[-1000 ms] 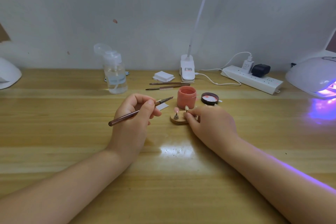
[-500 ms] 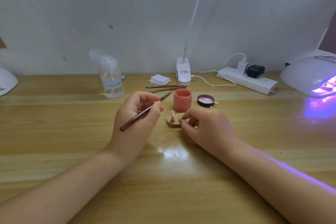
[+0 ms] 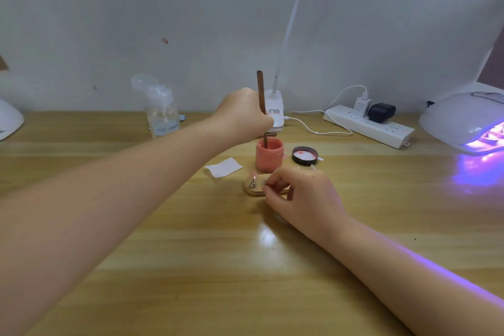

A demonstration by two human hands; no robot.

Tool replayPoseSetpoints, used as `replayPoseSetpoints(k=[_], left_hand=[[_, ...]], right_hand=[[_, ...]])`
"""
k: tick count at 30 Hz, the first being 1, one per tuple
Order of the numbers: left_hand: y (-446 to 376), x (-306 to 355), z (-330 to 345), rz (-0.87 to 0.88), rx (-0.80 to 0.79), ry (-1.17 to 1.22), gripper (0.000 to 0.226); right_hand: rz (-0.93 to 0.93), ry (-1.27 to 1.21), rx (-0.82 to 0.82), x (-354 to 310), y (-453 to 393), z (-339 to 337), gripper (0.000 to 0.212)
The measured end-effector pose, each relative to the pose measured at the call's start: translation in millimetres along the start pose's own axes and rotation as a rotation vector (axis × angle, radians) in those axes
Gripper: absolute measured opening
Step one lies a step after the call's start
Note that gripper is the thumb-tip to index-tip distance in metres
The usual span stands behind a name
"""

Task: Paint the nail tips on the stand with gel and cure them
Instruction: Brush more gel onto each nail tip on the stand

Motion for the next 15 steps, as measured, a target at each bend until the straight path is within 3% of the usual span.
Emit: replayPoseSetpoints(k=[7,12,15], left_hand=[[-10,-1,19,-0.075,-0.121,-0.007,0.02],[-11,-14,11,-0.115,0.06,0.142,0.022],[-8,-27,5,-0.196,0.129,0.432,0.019]], right_hand=[[-0.007,0.029,0.0,-1,0,0,0.004],[0.0,-0.009,-0.007,1,-2,0,0.004],[-0.036,-0.124,-0.011,2,-2,0,0.002]])
Point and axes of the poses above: each hand's wrist, its own y-axis away from the middle knuckle, its own z-axis out of the palm, x = y × z, the point moved 1 cm from there along -y, towards the middle knuckle, and after that the axes turned 2 degrees about -x, right-handed, at the moved point
